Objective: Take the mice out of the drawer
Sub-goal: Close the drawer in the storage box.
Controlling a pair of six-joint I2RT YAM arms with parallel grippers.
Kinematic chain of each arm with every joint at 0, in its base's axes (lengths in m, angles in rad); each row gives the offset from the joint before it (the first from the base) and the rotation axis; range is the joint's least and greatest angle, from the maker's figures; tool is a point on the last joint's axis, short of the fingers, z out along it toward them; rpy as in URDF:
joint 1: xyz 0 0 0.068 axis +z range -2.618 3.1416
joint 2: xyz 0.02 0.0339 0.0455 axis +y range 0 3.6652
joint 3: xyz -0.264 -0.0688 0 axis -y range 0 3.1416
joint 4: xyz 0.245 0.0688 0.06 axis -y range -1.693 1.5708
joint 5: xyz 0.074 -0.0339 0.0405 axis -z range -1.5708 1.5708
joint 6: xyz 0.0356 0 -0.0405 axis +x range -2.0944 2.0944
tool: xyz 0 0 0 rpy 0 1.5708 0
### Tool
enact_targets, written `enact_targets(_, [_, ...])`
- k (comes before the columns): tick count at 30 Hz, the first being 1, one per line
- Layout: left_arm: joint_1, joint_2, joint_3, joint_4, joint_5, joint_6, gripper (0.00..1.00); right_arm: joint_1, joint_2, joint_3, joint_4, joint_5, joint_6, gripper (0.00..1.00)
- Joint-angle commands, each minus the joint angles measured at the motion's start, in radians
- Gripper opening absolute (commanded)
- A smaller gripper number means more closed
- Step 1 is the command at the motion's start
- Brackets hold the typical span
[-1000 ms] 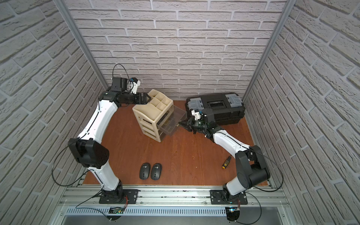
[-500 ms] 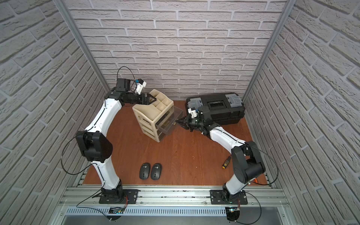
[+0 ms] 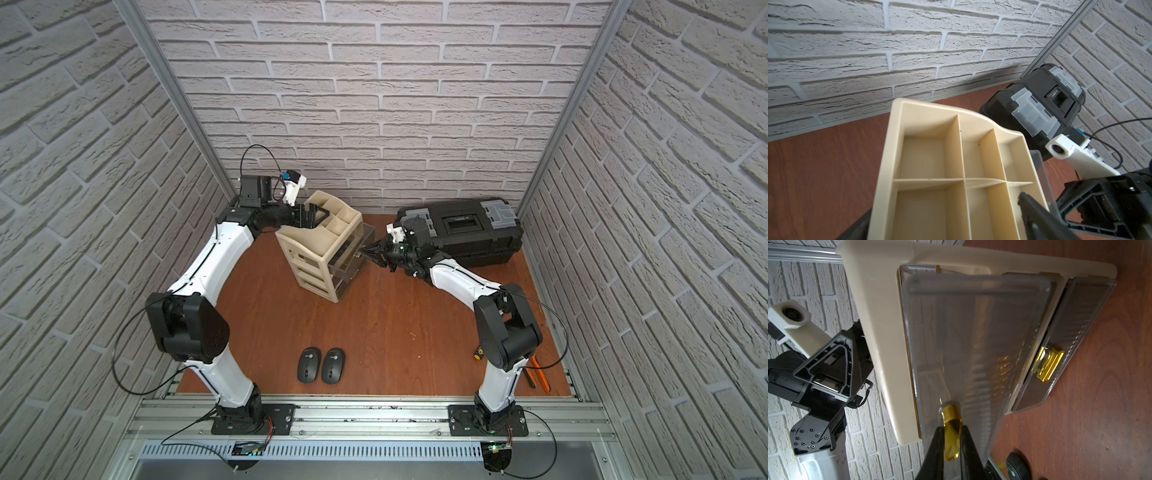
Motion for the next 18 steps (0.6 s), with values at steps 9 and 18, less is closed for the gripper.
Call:
enact_targets(9, [-0.068,0.019,-0.073,-0.051,0.153,-0.006,0.97,0.123,0.093,0.125,0.093,0.016,0.006,0.07])
enact_targets(18, [-0.073,0.024,-0.096,-0.042,0.170,-0.010,0.96,0.142,0.099,0.123,0.114,0.033,0.022,0.07])
